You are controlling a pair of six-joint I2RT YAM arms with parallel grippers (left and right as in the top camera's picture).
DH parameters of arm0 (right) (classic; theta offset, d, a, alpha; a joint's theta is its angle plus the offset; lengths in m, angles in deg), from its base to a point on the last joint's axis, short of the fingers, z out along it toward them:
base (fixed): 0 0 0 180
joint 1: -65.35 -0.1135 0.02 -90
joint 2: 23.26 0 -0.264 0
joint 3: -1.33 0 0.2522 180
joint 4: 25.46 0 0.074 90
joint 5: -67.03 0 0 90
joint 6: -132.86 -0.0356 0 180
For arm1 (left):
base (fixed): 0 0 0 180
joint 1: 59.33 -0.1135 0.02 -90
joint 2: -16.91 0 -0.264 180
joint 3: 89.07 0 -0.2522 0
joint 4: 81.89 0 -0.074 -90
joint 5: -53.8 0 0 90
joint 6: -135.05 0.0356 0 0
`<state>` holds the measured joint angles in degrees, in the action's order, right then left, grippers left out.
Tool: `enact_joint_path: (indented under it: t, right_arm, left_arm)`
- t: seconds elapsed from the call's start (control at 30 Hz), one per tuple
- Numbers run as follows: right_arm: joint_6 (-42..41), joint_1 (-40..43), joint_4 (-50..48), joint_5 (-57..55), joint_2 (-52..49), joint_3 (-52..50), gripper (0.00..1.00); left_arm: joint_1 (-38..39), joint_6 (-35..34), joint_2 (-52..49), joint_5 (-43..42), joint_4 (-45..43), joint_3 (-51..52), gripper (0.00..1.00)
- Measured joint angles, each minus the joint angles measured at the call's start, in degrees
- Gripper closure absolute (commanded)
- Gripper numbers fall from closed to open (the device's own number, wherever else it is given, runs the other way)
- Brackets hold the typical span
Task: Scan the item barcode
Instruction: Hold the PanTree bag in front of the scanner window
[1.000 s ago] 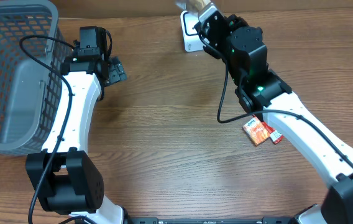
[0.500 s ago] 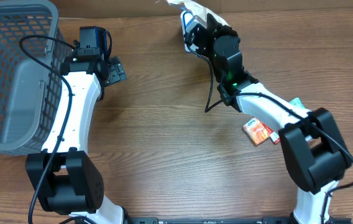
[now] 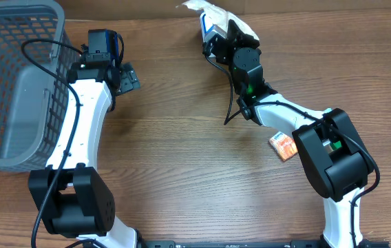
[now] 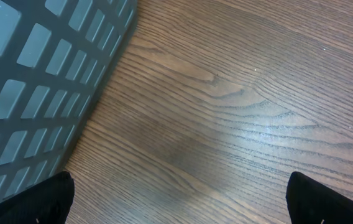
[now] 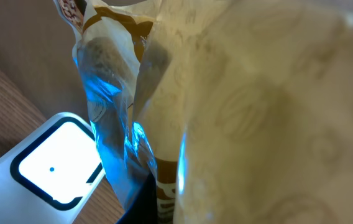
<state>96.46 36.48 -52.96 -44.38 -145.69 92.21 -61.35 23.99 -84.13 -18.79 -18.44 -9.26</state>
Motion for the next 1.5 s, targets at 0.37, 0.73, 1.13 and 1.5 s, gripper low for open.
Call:
enact_joint_path:
  t: [0.37,0.73,1.13,1.5]
  right_arm:
    - [0.0,0.0,1.4,0.0,-1.1,0.0,0.96]
    - [0.1,0.0,5.0,0.0,-3.3,0.1,0.96]
    - [0.3,-1.7,0.3,-3.4,-3.9,0.1,0.96]
    - [-2.2,-3.4,-1.0,-8.1,-1.0,0.1,0.97]
  left_arm:
    - [0.0,0.0,0.0,0.0,0.0,0.0,0.0]
    - [0.0,0.0,0.0,0.0,0.0,0.0,0.0]
    - [0.0,0.0,0.0,0.0,0.0,0.0,0.0]
    - [0.0,0.0,0.0,0.0,0.0,0.0,0.0]
